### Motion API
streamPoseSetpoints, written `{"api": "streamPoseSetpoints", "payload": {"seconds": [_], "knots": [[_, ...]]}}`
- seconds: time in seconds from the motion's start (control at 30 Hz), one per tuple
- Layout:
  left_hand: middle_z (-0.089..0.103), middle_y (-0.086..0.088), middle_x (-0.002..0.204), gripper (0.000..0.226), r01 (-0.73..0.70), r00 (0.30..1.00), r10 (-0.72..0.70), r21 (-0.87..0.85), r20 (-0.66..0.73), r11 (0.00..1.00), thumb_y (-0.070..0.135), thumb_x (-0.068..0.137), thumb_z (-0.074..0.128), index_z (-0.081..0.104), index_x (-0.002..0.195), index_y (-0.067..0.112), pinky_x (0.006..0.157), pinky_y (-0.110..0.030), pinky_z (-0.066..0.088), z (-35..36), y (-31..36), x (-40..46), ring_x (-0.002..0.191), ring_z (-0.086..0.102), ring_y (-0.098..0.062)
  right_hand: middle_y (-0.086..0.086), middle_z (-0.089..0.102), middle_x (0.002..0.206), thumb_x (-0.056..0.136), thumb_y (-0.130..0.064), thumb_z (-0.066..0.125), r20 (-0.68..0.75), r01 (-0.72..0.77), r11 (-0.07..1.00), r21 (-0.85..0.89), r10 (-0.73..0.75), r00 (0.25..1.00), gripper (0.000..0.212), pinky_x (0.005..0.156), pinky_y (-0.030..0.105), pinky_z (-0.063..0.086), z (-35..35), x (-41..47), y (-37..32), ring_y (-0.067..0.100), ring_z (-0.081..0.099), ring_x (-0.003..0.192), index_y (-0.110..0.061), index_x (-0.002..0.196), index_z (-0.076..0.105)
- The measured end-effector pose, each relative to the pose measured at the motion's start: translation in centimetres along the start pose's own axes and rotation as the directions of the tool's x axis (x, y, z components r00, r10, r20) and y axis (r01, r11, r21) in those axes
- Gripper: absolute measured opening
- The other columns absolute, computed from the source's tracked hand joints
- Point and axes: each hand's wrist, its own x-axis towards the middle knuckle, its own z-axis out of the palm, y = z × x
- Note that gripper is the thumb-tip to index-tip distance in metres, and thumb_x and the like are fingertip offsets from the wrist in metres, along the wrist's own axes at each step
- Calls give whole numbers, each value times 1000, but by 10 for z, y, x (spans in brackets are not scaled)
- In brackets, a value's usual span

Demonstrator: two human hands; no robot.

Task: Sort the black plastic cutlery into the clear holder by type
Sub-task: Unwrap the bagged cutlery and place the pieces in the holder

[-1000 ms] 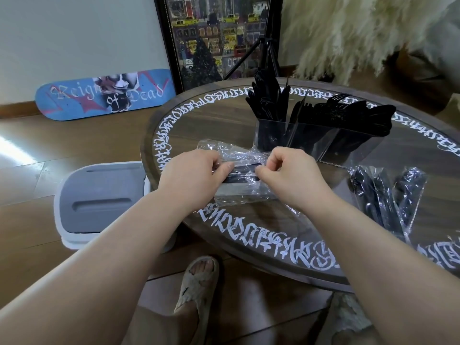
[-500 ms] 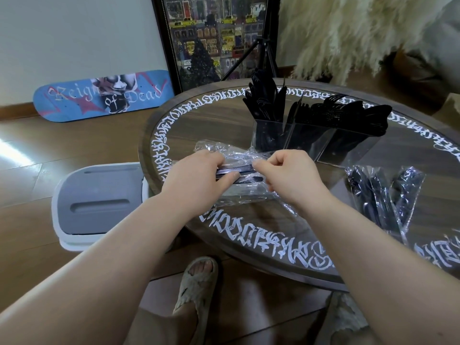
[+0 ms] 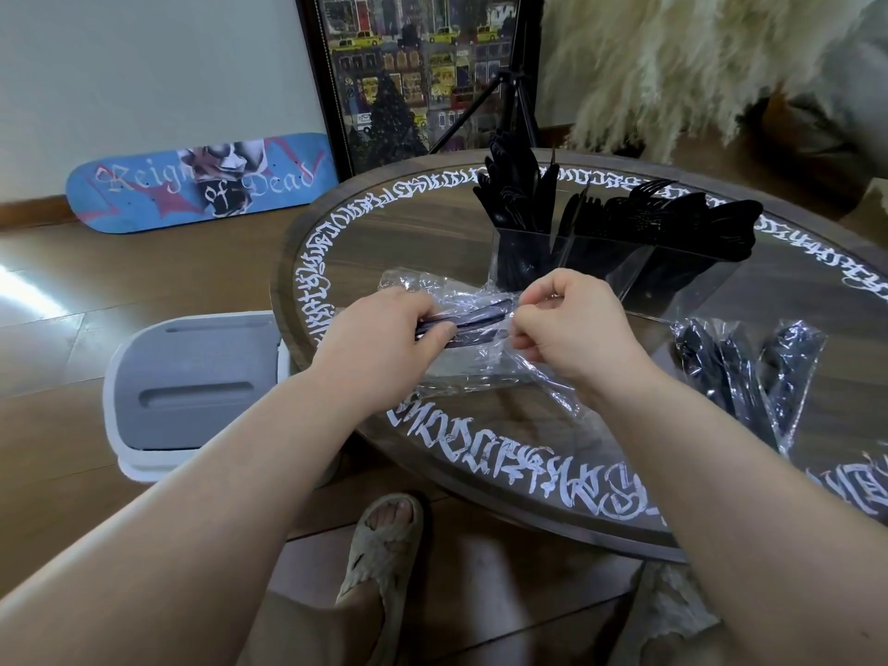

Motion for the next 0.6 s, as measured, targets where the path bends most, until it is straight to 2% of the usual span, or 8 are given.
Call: {"api": "streamPoseSetpoints", "payload": {"seconds": [0.1, 0.2, 0.27, 0.33, 0.4, 0.47, 0.53, 0.6], "knots": [[62, 3, 97, 29, 12, 1000, -11, -13, 25, 1000, 45, 94, 49, 65, 99, 22, 79, -38, 49, -2, -1, -1, 90, 57, -17, 2, 61, 64, 75, -4, 52, -30, 8, 999, -38, -9, 1000, 18, 73, 47, 57, -6, 5, 2, 24, 62, 65, -20, 82, 56], [62, 4, 96, 28, 20, 999, -19, -23, 32, 1000, 44, 94, 49, 65, 99, 22, 78, -37, 49, -3, 0, -2, 89, 57, -17, -1, 62, 80, 79, -8, 50, -64, 13, 989, -147, -22, 998, 19, 71, 37, 52, -12, 11, 7, 27, 64, 82, -23, 89, 57], [62, 3, 93, 28, 37, 999, -37, 3, 23, 999, 43, 95, 48, 65, 98, 20, 74, -35, 48, -4, -1, -1, 88, 57, -18, -3, 63, 88, 82, -9, 52, -162, 65, 969, -238, -106, 981, 20, 78, 34, 51, -15, 10, 6, 20, 60, 84, -22, 96, 59], [61, 2, 90, 29, 64, 998, -65, 32, 17, 997, 42, 96, 47, 64, 96, 18, 69, -33, 45, -4, -3, 1, 84, 56, -19, -7, 63, 84, 84, -10, 55, -233, 205, 950, -235, -260, 937, 17, 76, 25, 48, -16, 2, -2, 7, 56, 75, -24, 92, 60], [61, 1, 88, 29, 80, 997, -80, 44, 20, 996, 42, 96, 48, 64, 96, 18, 67, -31, 43, -3, -4, 1, 83, 55, -19, -14, 61, 71, 85, -10, 58, -153, 345, 919, -189, -374, 915, 18, 64, 14, 44, -12, -9, -9, -1, 53, 62, -27, 85, 63], [60, 2, 87, 29, 74, 997, -75, 56, 25, 996, 43, 95, 48, 64, 96, 19, 66, -31, 43, -1, -3, 1, 81, 55, -19, -16, 61, 70, 87, -13, 58, 46, 381, 889, -256, -382, 923, 16, 61, 12, 44, -3, -18, -9, -2, 54, 62, -26, 87, 67], [59, 3, 85, 29, 58, 998, -60, 48, 23, 997, 44, 95, 48, 64, 94, 20, 66, -32, 43, -1, -1, 1, 80, 55, -18, -15, 62, 76, 89, -17, 56, 170, 343, 838, -424, -298, 939, 13, 66, 16, 43, 2, -16, 0, 2, 56, 71, -24, 92, 68], [60, 5, 85, 28, 42, 999, -42, -7, 12, 999, 44, 95, 49, 64, 92, 21, 68, -32, 44, -2, 1, 0, 80, 55, -16, -14, 62, 76, 90, -18, 55, 136, 237, 846, -477, -196, 971, 14, 72, 23, 42, 1, -9, 8, 10, 58, 79, -21, 91, 68]]}}
